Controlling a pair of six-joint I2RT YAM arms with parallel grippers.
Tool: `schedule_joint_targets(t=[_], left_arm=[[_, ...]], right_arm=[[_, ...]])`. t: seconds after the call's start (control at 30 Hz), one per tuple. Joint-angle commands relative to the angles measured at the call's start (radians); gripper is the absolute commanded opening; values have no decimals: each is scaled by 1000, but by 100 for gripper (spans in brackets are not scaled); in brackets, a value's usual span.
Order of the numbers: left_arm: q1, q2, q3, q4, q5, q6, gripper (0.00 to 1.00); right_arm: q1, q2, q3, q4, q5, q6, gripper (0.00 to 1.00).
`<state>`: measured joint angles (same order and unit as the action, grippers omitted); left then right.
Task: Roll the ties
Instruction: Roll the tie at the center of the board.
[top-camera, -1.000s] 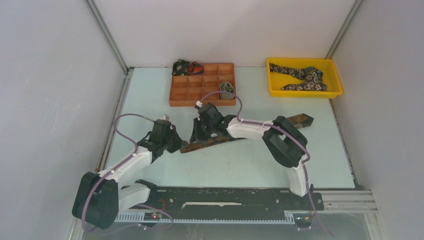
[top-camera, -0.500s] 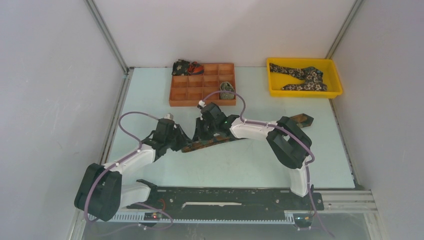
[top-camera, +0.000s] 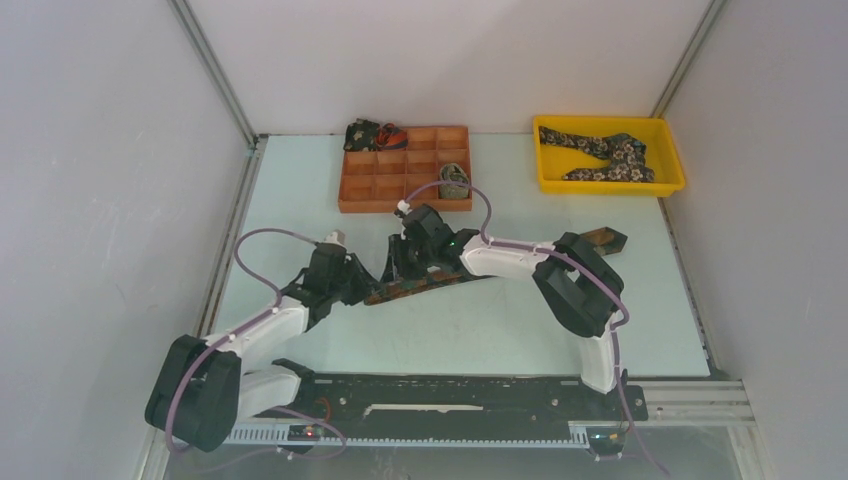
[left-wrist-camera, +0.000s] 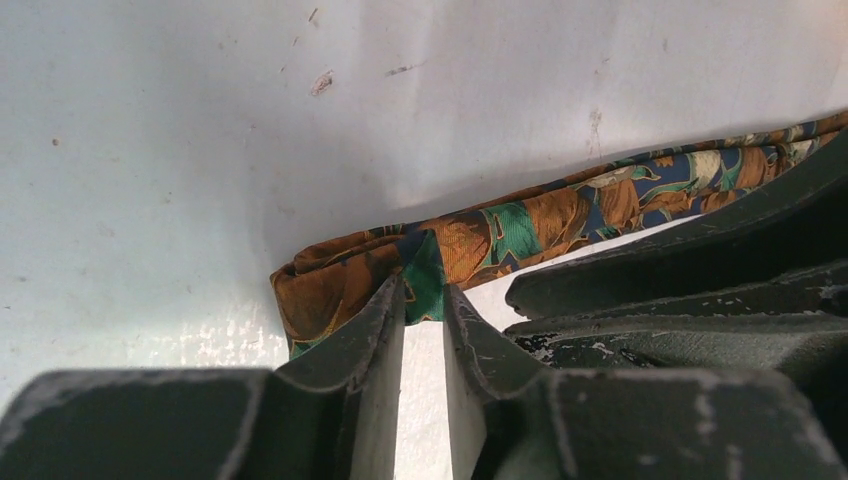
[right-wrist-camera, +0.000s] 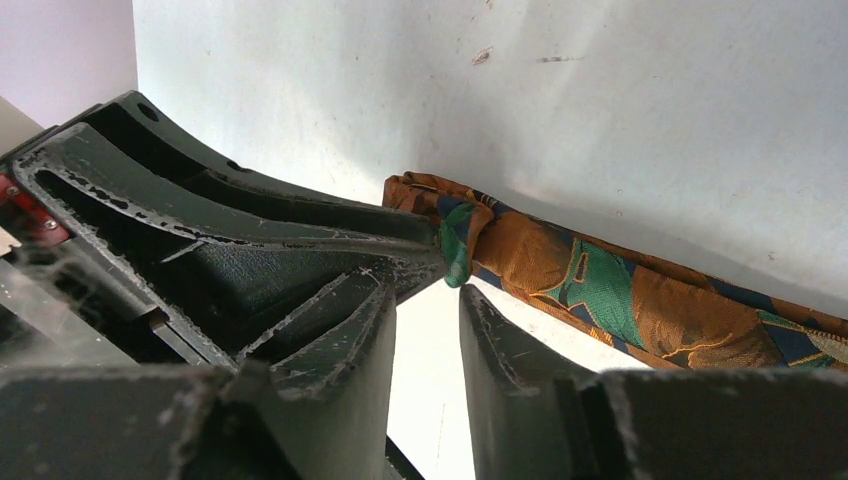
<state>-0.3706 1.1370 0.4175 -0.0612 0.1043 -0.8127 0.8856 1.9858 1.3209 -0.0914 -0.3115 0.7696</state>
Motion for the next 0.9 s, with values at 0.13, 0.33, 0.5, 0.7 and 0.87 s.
schedule_joint_targets(t=[0.13, 0.33, 0.5, 0.7, 0.87], left_arm=[[-4, -41, -24, 55, -15, -6, 12], [-4, -32, -33, 56, -9, -6, 0], [-4, -40, -41, 86, -5, -3, 0], [-4, -48, -45, 89, 4, 4, 0], [-4, -76, -39, 77, 9, 7, 0]], right_arm=[[2, 42, 58, -5, -21, -19, 35], [2, 72, 87, -29, -20, -27, 35], [5, 107, 125, -50, -26, -36, 35], [13, 132, 143, -59, -32, -36, 26], [16, 136, 139, -65, -31, -36, 13]])
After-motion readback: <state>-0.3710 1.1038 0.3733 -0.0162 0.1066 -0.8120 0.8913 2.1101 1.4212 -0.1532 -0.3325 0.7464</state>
